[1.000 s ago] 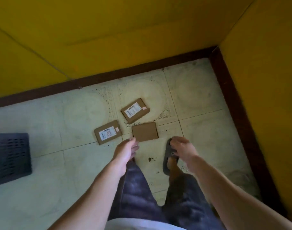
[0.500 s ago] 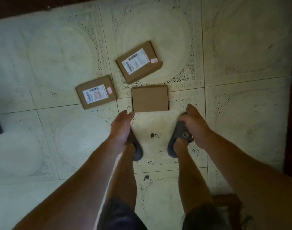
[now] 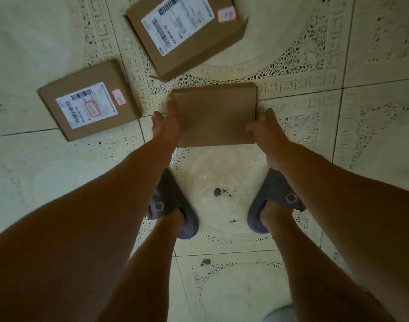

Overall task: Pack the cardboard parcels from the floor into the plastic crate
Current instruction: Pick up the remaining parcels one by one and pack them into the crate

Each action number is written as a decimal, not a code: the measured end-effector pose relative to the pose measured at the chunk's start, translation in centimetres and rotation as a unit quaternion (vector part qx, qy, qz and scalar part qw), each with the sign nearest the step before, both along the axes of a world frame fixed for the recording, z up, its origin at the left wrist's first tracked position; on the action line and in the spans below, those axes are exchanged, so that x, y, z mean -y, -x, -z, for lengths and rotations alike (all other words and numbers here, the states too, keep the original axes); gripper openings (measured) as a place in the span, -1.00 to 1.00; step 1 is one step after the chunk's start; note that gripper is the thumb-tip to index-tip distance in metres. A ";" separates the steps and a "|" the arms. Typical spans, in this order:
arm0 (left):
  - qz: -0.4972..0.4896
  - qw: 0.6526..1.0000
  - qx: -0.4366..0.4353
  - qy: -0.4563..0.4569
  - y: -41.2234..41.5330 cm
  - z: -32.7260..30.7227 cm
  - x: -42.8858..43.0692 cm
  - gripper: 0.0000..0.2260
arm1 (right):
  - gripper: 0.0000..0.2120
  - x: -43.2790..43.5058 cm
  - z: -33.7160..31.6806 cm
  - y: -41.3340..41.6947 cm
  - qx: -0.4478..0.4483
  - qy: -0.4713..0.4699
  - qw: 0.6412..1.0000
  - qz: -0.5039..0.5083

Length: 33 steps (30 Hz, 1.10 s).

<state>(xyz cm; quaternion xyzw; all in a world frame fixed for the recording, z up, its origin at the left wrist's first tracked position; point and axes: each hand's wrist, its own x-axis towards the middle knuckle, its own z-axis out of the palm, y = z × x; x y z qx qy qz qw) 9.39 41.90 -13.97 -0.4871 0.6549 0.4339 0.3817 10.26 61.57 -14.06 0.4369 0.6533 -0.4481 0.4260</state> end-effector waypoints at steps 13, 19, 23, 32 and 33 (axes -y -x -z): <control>-0.095 0.989 -0.032 -0.106 0.1 -9.6 0.8 -0.13 | -0.58 0.7 -10.8 1.3 -0.048 0.056 0.997 -0.019; -0.108 0.978 -0.087 -0.154 1.3 -25.2 1.5 -0.08 | -0.62 0.4 -26.7 2.7 -0.084 0.045 0.995 -0.023; -0.090 0.975 -0.110 -0.168 1.4 -36.3 2.3 -0.25 | -0.59 0.6 -38.0 3.3 -0.112 0.056 0.992 -0.024; -0.173 0.959 -0.205 -0.094 -2.3 -57.1 6.6 -0.11 | -0.50 3.9 -57.9 3.7 -0.166 0.109 0.973 -0.122; -0.185 0.957 -0.209 -0.080 -3.3 -59.1 7.3 -0.08 | -0.48 4.7 -59.6 3.6 -0.170 0.123 0.968 -0.139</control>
